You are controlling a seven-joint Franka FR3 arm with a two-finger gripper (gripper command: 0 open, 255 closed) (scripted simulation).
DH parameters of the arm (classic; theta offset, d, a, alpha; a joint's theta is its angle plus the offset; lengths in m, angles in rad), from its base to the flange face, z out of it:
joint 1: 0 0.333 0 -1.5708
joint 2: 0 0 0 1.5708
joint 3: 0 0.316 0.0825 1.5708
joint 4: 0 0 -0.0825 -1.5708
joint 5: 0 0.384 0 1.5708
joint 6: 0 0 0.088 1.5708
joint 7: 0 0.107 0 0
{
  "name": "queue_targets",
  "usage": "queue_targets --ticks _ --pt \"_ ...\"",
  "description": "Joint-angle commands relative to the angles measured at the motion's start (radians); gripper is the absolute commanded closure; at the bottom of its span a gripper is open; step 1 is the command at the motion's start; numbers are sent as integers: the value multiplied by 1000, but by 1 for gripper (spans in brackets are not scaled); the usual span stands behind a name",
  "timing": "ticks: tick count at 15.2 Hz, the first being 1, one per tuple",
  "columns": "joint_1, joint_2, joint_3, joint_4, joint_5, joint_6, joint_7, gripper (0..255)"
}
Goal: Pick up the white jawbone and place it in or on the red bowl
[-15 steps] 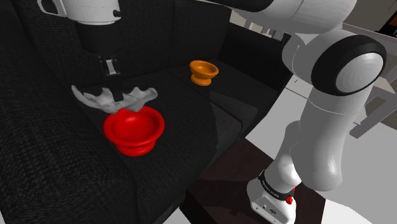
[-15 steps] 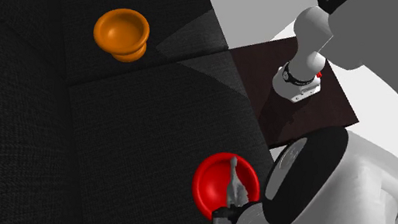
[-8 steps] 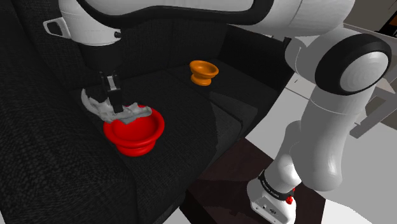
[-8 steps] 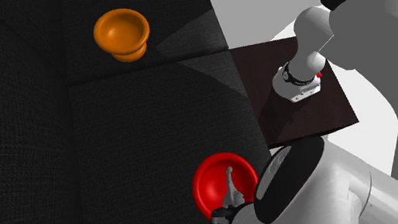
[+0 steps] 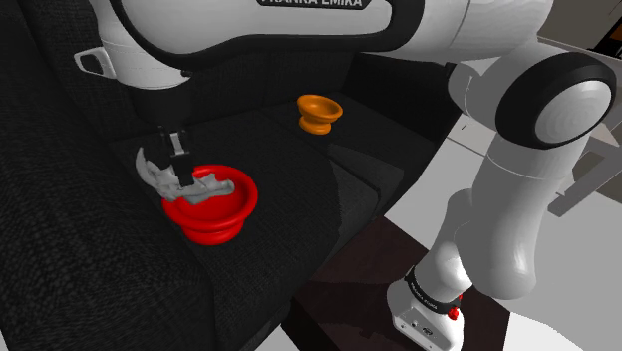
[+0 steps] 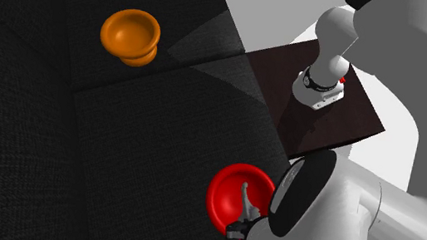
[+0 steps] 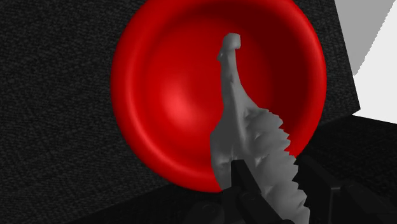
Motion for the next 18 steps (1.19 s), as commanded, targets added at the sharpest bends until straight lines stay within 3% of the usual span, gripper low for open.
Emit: queue_targets --ticks 1,3,4,9,13,18 --pt "0 0 0 -1 0 1 0 255" --pt "0 0 0 -1 0 1 0 255" --pt "0 0 0 -1 0 1 0 0" --pt "0 0 0 -1 0 1 0 0" --pt "13 44 2 189 -9 -146 2 0" --pt "14 44 2 189 -9 -146 2 0"
